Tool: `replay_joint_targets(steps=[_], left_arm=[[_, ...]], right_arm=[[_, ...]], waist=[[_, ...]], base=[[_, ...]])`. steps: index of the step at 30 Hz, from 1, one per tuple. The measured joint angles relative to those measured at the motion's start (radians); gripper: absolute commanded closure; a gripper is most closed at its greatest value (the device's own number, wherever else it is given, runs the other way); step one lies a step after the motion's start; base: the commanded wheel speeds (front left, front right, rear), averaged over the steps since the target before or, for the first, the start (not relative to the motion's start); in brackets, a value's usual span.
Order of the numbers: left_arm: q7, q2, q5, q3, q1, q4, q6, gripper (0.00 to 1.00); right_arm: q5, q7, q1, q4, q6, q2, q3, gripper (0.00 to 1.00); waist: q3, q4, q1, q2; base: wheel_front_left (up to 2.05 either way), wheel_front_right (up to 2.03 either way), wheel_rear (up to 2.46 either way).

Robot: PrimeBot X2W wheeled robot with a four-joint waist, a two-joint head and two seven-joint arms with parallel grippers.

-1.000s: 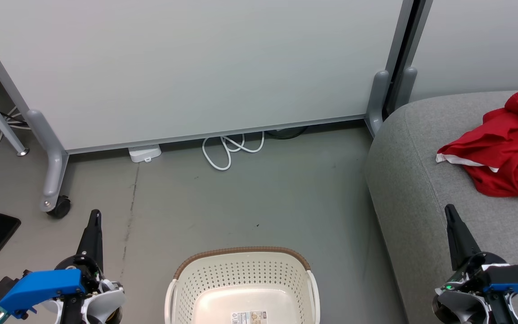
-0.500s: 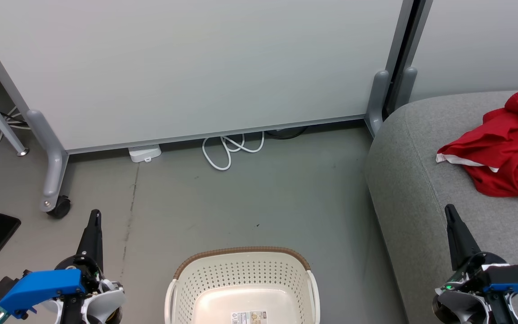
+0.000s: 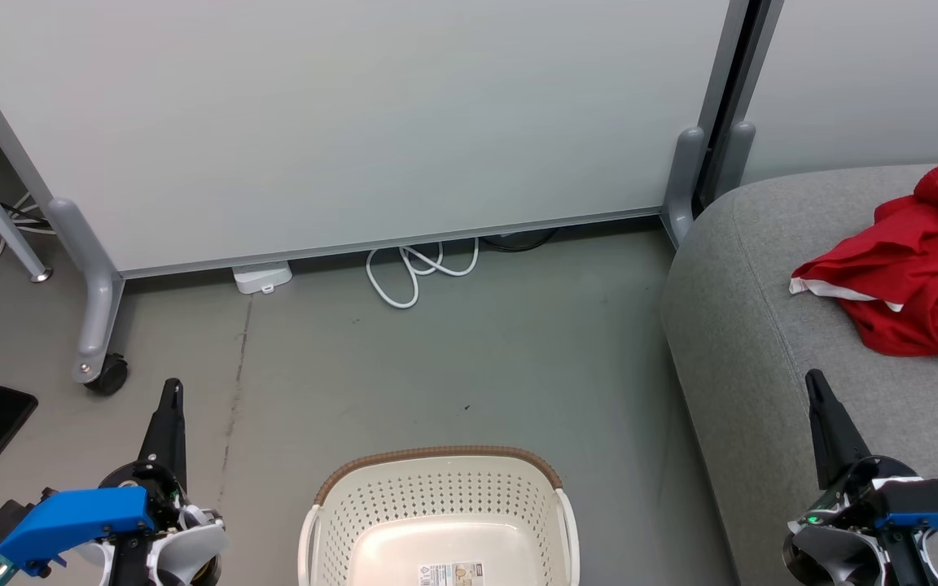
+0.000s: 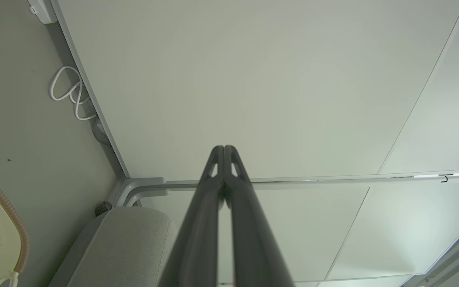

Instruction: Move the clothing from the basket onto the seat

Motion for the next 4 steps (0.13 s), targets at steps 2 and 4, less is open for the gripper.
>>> replay_joint_targets(steps=[2,4], left_arm=[[0.0,0.0,0.0,0.0,0.0,0.0,-0.002,1.0],[0.0,0.0,0.0,0.0,0.0,0.0,-0.002,1.0]], right_arm=[[0.0,0.0,0.0,0.0,0.0,0.0,0.0,1.0],[0.0,0.0,0.0,0.0,0.0,0.0,0.0,1.0]], waist=[[0.0,0.0,0.0,0.0],[0.0,0.0,0.0,0.0]], base=[[0.0,0.0,0.0],[0.0,0.0,0.0]])
